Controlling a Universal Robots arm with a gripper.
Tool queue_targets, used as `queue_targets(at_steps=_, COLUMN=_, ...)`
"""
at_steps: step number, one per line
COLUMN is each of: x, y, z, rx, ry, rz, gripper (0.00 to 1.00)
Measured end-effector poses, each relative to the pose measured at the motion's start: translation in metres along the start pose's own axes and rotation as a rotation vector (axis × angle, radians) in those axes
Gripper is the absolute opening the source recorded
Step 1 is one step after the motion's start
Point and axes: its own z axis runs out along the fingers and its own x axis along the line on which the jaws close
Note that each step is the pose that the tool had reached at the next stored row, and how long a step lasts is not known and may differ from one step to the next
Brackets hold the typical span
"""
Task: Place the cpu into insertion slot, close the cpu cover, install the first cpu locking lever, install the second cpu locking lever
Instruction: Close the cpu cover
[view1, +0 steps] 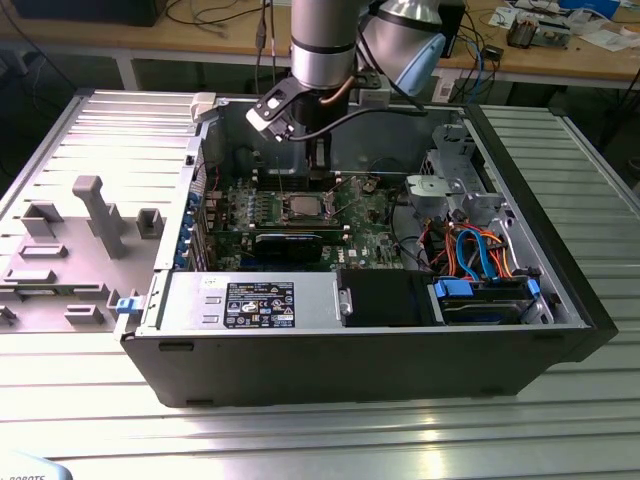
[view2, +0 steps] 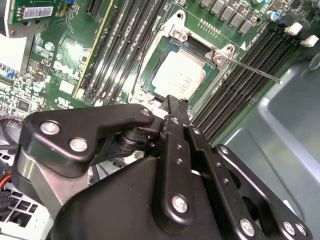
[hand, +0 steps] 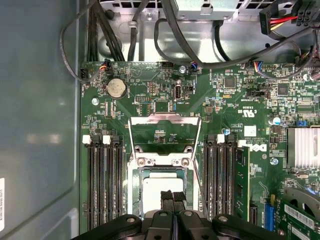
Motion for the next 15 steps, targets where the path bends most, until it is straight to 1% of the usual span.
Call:
queue_targets(at_steps=4, x=0.0, y=0.0001, z=-0.0048, rx=0.0, ry=0.0, rz=0.003, gripper=0.11)
queue_targets(at_steps=11, x=-0.0001, y=0.0004, z=-0.0049, rx=0.0001, ry=-0.0002, rz=0.004, gripper=0.11)
queue_targets(at_steps=15, x=-0.0001, y=0.0029, z=-0.0049, rx=0.0001, ry=-0.0003, rz=0.004, gripper=0.11)
